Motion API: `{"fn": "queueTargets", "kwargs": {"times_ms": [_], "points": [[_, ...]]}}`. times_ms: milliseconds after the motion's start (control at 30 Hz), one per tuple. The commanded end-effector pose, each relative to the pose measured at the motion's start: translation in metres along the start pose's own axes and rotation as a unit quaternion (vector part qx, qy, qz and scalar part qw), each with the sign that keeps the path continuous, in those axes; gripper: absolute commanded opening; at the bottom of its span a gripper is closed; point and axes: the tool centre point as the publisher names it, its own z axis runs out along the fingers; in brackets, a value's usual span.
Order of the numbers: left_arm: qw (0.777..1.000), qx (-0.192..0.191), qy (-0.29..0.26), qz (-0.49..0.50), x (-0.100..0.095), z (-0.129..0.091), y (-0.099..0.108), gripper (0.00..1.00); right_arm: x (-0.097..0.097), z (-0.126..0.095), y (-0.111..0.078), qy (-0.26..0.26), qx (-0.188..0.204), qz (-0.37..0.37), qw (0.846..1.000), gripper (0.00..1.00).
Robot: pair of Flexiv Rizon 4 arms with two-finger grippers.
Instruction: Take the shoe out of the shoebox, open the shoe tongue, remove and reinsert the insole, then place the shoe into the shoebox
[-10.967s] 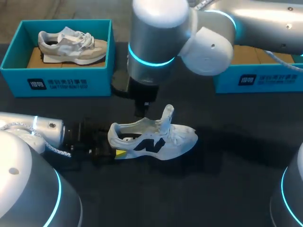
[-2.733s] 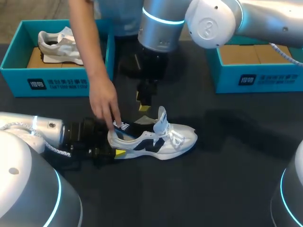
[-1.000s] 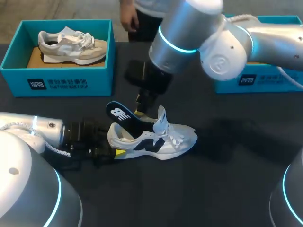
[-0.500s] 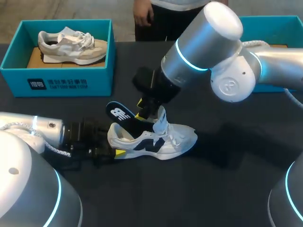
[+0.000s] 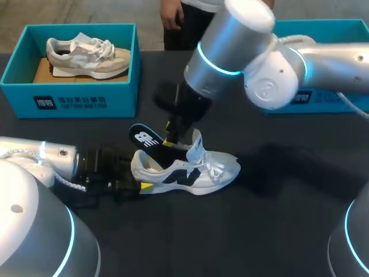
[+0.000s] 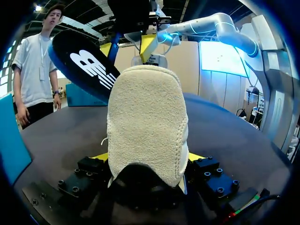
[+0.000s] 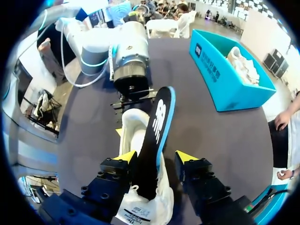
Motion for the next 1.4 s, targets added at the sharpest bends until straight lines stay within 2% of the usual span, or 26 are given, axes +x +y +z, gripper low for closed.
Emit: {"fn": "queueTargets", "kwargs": {"times_ms": [33,633,1067,1333,1367,1400], "points": [[1.000,-0.001,0.000,0.000,-0.001,0.000,0.002,0.00,-0.006,0.007,0.015,0.005,0.051,-0.003,0.999,0.53],[1.000,-0.001,0.000,0.000,-0.001,0.000,0.002,0.00,-0.007,0.036,0.010,0.049,0.073,-0.011,0.996,0.50],[1.000,-0.001,0.000,0.000,-0.001,0.000,0.002,0.00,-0.006,0.045,0.006,0.064,0.077,-0.009,0.995,0.46],[1.000,-0.001,0.000,0.000,-0.001,0.000,0.002,0.00,-0.006,0.049,0.004,0.073,0.080,-0.009,0.994,0.40],[1.000,-0.001,0.000,0.000,-0.001,0.000,0.002,0.00,-0.006,0.050,0.003,0.074,0.080,-0.008,0.994,0.35],[1.000,-0.001,0.000,0.000,-0.001,0.000,0.002,0.00,-0.006,0.050,0.002,0.075,0.081,-0.006,0.994,0.25]]}}
